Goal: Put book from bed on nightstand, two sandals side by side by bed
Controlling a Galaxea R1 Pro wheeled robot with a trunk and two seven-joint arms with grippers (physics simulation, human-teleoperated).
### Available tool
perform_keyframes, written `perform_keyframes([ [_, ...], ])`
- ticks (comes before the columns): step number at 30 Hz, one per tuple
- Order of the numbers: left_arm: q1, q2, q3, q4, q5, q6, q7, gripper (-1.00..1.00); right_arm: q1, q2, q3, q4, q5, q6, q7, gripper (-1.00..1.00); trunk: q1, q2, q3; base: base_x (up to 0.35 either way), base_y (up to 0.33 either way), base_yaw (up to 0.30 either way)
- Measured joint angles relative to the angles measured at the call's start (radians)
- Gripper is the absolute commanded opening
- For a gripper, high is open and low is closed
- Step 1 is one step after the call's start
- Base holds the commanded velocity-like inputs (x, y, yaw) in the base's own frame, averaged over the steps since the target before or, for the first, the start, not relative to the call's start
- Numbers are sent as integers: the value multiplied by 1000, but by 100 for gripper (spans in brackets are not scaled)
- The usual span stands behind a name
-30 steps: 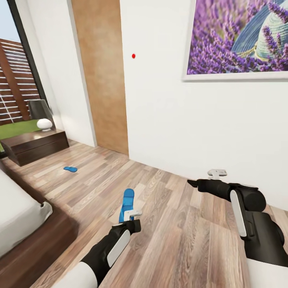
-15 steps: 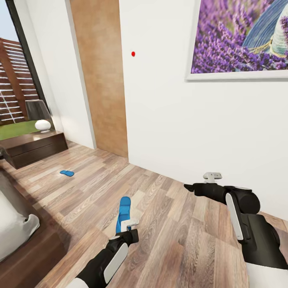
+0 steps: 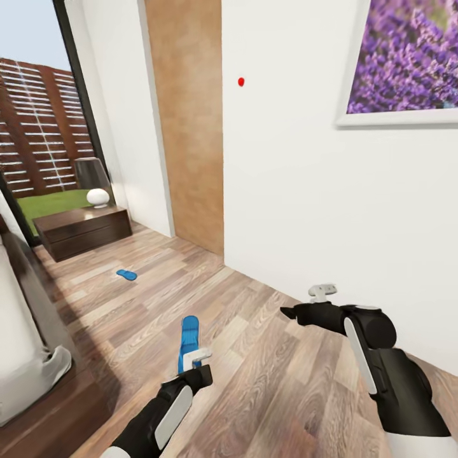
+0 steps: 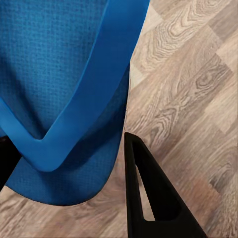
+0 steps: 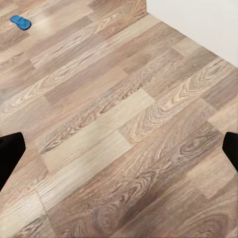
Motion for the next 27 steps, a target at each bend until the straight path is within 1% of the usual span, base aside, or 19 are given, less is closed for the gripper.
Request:
perform_keyframes([
  [5,0,4,7,1,1,7,-15,-100,3,2,31,7,2,0,-1,100,0,0,0,320,-108,281],
  [9,1,5,9,1,0,21,-29,-100,3,3,44,23,7,1,-7,100,0,0,0,319,-138,281],
  [11,1,5,9,2,-1,29,-41,-100,3,3,51,39,10,1,-21,100,0,0,0,312,-178,282],
  [20,1,7,13,6,-6,31,-41,-100,-3,6,56,127,17,1,-88,100,0,0,0,309,-192,282],
  [27,1,8,14,9,-7,29,-36,-100,-4,6,57,142,17,1,-98,100,0,0,0,307,-199,282],
])
